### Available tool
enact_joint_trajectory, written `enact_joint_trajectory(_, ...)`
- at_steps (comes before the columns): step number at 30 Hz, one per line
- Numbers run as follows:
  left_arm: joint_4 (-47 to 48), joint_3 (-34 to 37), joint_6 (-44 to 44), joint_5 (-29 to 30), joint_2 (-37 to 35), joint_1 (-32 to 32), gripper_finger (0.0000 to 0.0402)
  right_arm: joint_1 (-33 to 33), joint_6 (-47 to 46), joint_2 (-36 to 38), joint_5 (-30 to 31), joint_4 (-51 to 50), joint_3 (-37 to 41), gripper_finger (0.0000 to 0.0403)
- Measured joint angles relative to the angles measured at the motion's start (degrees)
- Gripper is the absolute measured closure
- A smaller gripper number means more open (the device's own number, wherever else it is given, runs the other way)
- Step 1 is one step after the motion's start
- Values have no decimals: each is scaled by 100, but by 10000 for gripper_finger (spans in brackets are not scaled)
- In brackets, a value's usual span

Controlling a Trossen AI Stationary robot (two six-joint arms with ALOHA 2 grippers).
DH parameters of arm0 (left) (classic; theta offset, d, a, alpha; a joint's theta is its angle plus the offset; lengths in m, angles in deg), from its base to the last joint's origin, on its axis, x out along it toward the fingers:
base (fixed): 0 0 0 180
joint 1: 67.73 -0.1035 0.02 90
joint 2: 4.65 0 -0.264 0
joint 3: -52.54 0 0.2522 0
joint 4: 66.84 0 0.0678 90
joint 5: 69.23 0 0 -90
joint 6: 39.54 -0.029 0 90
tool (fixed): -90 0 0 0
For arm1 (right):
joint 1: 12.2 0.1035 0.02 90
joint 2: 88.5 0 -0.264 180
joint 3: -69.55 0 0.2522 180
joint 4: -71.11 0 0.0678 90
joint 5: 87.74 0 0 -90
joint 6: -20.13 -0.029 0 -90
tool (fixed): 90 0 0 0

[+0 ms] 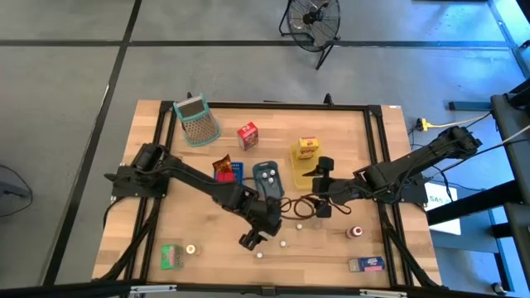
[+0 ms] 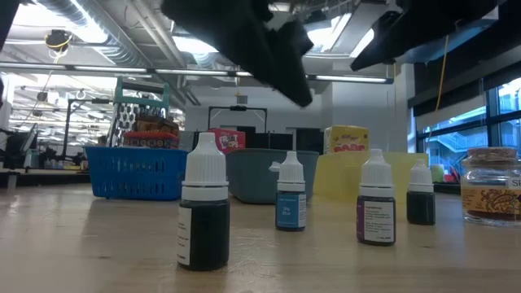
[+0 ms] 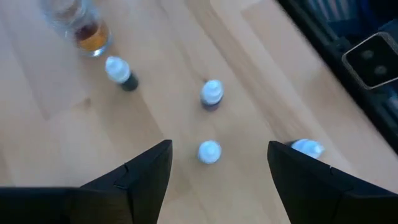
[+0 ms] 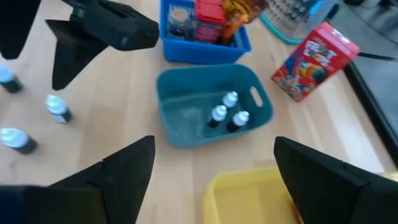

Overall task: Pick & Place Kitchen Items
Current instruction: Put the small food coloring bottle into the gray bin

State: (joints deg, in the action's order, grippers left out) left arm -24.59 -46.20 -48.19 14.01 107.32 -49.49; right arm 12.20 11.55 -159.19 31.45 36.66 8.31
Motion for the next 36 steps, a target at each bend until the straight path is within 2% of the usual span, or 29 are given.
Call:
enact_joint_trajectory(14, -41, -2, 135, -57, 100, -114, 150, 0, 44, 0, 77, -187, 0, 71)
enact_joint_trajectory(23, -178, 1, 38, -692, 312, -195, 151, 0, 41, -2, 56, -117, 0, 71)
enact_joint_trajectory(36, -182, 1, 77, -838, 316, -191, 151, 2, 4, -4, -78, -143, 0, 70)
